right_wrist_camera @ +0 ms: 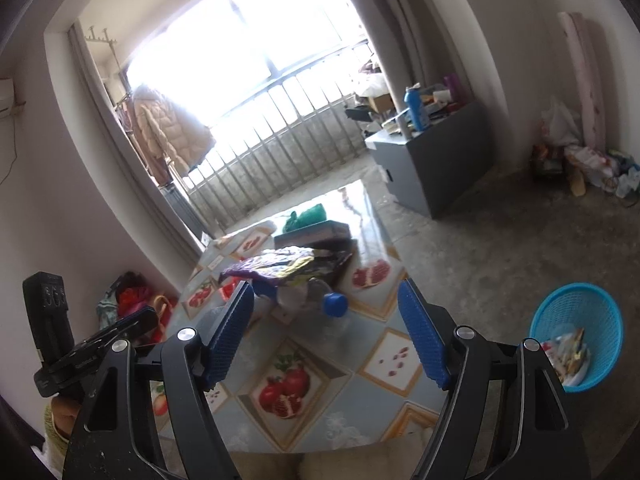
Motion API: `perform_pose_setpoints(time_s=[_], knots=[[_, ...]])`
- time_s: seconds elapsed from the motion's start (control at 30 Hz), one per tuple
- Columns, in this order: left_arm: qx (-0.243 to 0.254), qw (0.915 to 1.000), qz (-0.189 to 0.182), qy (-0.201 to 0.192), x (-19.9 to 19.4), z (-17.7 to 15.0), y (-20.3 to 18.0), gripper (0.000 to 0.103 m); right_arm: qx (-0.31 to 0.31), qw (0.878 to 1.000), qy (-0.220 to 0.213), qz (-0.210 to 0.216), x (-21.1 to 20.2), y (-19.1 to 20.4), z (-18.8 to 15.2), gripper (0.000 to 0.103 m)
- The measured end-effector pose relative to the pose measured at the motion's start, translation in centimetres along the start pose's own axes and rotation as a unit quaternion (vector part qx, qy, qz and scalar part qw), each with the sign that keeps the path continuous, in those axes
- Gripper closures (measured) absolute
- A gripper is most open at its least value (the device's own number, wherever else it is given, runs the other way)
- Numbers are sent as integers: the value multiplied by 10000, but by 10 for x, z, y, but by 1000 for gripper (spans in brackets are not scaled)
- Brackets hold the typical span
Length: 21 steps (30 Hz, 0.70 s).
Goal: Collect trash
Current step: 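Move both open tools back toward the table, then close the right tool around the clear Pepsi bottle's blue label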
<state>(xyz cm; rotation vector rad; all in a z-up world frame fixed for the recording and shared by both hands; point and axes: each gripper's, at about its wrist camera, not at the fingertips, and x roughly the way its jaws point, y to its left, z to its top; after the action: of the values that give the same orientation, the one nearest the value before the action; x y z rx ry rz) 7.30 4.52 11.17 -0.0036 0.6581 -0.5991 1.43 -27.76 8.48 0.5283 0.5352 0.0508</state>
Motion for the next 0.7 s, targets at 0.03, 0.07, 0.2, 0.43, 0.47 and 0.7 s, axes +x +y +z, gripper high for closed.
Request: perform_pose_setpoints(time_s=[0.03, 0.07, 0.2, 0.43, 0.47, 0.7], knots=[[-31, 10000, 39, -39, -2, -1, 6, 46, -4, 10000, 49, 27, 3, 4, 1, 33], [-39, 9999, 81, -78, -3, -1, 11, 46, -5, 10000, 71, 32, 7, 7, 1, 33], [-117, 9997, 196, -125, 0, 1, 25, 46, -35, 9998, 176, 64, 17, 18, 5, 34], [-426, 9991, 38, 18, 20, 0, 46, 46, 112, 9987, 494, -44, 49, 15, 12, 49], [-490, 9988, -6, 71, 25, -2, 48, 46, 164, 9980, 595, -100, 58, 11, 12, 54], [-749, 9955, -155, 568, 73, -22, 56, 58, 580, 9881, 1414, -196, 119, -15, -1, 67]])
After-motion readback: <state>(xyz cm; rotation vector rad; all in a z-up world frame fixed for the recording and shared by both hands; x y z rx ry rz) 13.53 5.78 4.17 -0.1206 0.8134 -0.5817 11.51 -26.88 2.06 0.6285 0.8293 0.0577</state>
